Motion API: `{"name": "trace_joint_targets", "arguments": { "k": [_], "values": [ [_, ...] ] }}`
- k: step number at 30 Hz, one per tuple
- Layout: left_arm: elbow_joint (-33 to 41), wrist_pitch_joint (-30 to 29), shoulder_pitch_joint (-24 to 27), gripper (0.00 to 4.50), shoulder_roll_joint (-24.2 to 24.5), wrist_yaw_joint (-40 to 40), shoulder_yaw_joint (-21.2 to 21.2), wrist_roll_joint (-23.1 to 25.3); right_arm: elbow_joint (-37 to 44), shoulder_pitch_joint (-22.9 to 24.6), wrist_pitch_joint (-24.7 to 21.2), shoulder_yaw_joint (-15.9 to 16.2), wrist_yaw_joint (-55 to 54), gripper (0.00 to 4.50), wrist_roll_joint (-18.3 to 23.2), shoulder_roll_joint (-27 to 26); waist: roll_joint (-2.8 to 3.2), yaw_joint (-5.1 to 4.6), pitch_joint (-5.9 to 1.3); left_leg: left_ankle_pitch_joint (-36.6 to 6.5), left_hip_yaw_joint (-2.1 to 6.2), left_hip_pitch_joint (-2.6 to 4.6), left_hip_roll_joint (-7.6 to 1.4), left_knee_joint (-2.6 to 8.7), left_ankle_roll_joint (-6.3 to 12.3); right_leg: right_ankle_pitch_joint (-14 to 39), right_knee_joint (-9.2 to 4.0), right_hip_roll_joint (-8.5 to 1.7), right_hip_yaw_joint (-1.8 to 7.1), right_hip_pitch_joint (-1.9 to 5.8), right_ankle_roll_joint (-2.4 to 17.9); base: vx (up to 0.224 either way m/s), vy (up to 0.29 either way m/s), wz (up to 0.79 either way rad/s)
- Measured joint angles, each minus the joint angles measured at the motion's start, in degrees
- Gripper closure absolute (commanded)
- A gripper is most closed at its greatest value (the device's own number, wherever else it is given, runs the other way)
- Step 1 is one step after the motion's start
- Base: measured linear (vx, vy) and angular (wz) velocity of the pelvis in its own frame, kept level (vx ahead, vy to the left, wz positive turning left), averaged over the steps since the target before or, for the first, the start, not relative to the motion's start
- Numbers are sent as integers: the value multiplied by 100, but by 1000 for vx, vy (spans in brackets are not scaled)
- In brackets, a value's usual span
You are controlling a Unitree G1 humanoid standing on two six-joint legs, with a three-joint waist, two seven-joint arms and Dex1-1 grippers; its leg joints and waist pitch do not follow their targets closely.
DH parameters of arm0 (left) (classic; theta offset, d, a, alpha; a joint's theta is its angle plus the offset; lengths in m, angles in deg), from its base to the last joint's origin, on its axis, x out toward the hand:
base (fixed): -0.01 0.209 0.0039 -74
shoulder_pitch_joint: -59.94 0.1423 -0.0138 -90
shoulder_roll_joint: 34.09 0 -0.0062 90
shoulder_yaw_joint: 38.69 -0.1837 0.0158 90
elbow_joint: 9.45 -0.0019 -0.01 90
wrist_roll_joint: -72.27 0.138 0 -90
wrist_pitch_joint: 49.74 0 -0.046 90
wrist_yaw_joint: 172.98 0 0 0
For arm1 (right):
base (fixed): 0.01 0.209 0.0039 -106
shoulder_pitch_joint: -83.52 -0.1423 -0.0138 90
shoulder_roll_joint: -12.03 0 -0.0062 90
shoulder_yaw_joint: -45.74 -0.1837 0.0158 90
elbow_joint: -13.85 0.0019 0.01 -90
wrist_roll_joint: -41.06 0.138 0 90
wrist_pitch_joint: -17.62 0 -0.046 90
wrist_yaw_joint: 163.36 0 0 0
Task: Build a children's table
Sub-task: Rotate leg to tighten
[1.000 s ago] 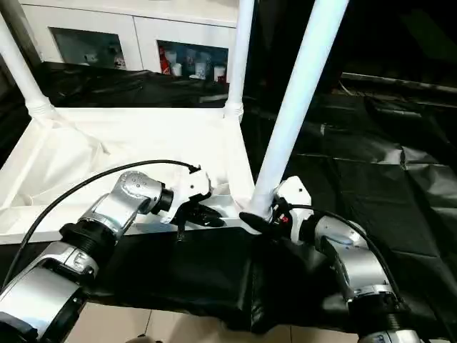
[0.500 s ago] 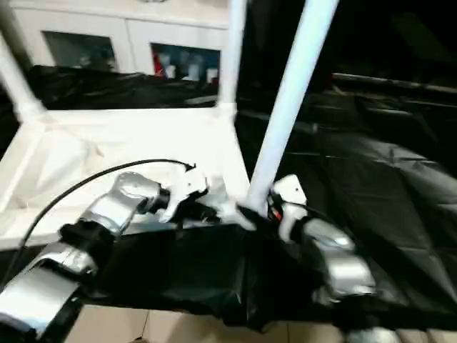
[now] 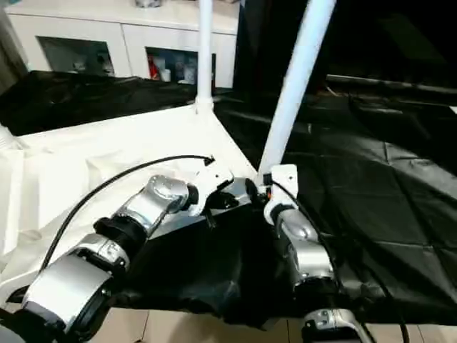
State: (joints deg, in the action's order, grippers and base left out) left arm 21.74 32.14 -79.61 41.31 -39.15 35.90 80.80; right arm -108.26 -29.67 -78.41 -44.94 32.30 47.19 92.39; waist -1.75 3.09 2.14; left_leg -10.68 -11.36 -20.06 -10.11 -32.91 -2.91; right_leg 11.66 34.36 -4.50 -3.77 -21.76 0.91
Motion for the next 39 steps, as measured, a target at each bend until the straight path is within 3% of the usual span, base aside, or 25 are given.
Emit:
{"name": "trace_joint_targets", "arguments": {
  "k": [4, 12, 22, 23, 26, 28, 32, 33, 39],
  "values": [
    [133, 77, 60, 450, 246, -627, -34, -44, 500, 278, -103, 359, 1422, 64, 41, 881, -3, 15, 3, 0, 0, -6, -1, 24, 1, 2, -3, 2, -3, -6, -13, 0, 0, 0],
    [612, 495, 367, 450, 792, -1964, -152, -156, 1084, 647, -162, 638, 3014, 64, 238, 1742, 2, 56, 4, 9, -1, -11, -8, 53, 31, 23, -4, 8, -13, -21, -14, 0, 0, 0],
    [1047, 504, 608, 450, 997, -2519, -247, -211, 1320, 726, -303, 669, 3627, 64, 560, 1783, 1, 136, 10, 2, -2, -12, -8, 49, 22, 22, -4, 7, -13, -22, -13, 0, 0, 0],
    [1092, 480, 627, 450, 1000, -2562, -249, -211, 1379, 726, -327, 669, 3715, 90, 605, 1793, 1, 159, 10, 2, -2, -11, -8, 49, 22, 22, -4, 7, -13, -21, -13, 0, 0, 0],
    [1148, 459, 649, 450, 1002, -2639, -270, -211, 1406, 729, -338, 676, 3856, 90, 687, 1789, 1, 204, 10, 2, -3, -12, -8, 49, 23, 22, -4, 7, -13, -21, -13, 0, 0, 0],
    [1190, 440, 671, 450, 1022, -2674, -273, -217, 1419, 740, -352, 676, 3893, 127, 712, 1789, 1, 202, 10, 3, -3, -12, -8, 49, 24, 22, -4, 7, -13, -21, -13, 0, 0, 0],
    [1248, 413, 702, 450, 1042, -2722, -275, -221, 1418, 741, -368, 674, 3909, 143, 718, 1800, 1, 203, 10, 2, -3, -11, -8, 49, 23, 22, -4, 7, -13, -21, -13, 0, 0, 0],
    [1252, 406, 704, 450, 1043, -2722, -275, -221, 1418, 741, -368, 676, 3911, 167, 718, 1800, 1, 203, 10, 2, -3, -11, -8, 49, 22, 22, -3, 7, -13, -21, -13, 0, 0, 0],
    [1283, 357, 714, 450, 1044, -2724, -274, -219, 1418, 740, -365, 681, 3923, 178, 703, 1809, 0, 203, 10, 2, -3, -11, -8, 48, 23, 22, -3, 7, -13, -20, -13, 0, 0, 0]
  ]
}}
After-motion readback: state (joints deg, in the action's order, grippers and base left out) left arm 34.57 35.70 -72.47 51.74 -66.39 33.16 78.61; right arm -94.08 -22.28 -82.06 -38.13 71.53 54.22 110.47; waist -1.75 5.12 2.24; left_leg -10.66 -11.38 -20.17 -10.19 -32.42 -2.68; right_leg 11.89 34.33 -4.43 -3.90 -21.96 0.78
